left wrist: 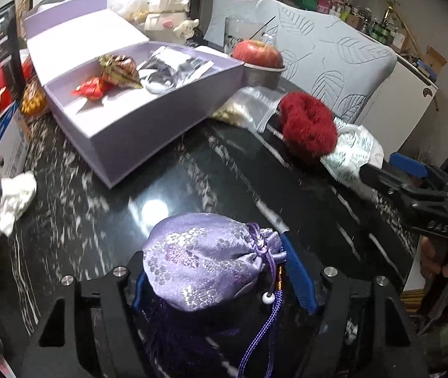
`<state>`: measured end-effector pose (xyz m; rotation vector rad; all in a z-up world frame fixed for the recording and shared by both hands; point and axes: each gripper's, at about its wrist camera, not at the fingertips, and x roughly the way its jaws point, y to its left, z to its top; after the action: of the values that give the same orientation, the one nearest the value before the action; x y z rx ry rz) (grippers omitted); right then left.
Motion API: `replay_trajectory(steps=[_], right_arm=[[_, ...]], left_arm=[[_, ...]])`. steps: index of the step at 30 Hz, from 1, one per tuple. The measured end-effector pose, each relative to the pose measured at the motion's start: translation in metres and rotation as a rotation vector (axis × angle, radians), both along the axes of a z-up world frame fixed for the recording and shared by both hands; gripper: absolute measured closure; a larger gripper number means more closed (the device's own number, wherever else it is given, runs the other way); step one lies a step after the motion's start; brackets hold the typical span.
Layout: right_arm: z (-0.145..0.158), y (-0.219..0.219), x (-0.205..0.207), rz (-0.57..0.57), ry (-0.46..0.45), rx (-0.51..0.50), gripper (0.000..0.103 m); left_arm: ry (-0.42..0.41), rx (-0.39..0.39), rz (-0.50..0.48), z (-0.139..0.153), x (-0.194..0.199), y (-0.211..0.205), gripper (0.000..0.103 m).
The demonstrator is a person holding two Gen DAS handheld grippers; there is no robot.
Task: Organize soft objects
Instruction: 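Grasp the purple drawstring pouch with the left tool while the right tool grasps the white packet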
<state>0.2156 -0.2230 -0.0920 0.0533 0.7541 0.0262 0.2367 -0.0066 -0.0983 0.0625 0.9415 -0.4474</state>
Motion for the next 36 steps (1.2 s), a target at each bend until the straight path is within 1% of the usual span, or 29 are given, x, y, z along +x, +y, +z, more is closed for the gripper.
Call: replay_trajectory(steps=[3, 8, 14, 18, 21, 22, 23, 24, 26, 30, 36], right_arm=[[-0.001, -0.005, 0.009, 0.018, -0.003, 0.001, 0.000], [-0.004, -0.009, 0.028, 0.100, 0.015, -0.037, 0.000], [-0.011, -0.010, 0.045, 0.214, 0.052, 0.000, 0.000], [-0.018, -0.007, 0.048, 0.253, 0.084, 0.013, 0.001], [-0.021, -0.004, 0.047, 0.246, 0.088, -0.021, 0.001], [-0.022, -0.004, 0.047, 0.244, 0.090, -0.029, 0.003], [-0.024, -0.003, 0.045, 0.238, 0.095, -0.044, 0.009], [-0.024, -0.003, 0.044, 0.238, 0.100, -0.052, 0.014], [-0.026, -0.004, 0.043, 0.236, 0.115, -0.052, 0.028], [-0.026, -0.011, 0.038, 0.212, 0.131, 0.001, 0.033], [-0.025, -0.009, 0.024, 0.193, 0.137, 0.013, 0.035]], left_arm=[[-0.016, -0.002, -0.010, 0.006, 0.007, -0.009, 0.032], [-0.039, -0.014, -0.029, 0.013, 0.015, -0.020, 0.032], [-0.031, -0.011, -0.048, 0.012, 0.017, -0.032, 0.032], [-0.026, -0.002, -0.055, 0.010, 0.015, -0.035, 0.032], [-0.022, -0.002, -0.054, 0.010, 0.014, -0.036, 0.032], [-0.021, -0.001, -0.054, 0.010, 0.013, -0.036, 0.032], [-0.020, -0.002, -0.054, 0.010, 0.012, -0.036, 0.032], [-0.019, -0.004, -0.054, 0.010, 0.011, -0.035, 0.032], [-0.021, -0.004, -0.056, 0.011, 0.008, -0.036, 0.032], [-0.027, -0.007, -0.060, 0.014, 0.001, -0.035, 0.032], [-0.048, -0.012, -0.051, 0.020, -0.012, -0.029, 0.032]])
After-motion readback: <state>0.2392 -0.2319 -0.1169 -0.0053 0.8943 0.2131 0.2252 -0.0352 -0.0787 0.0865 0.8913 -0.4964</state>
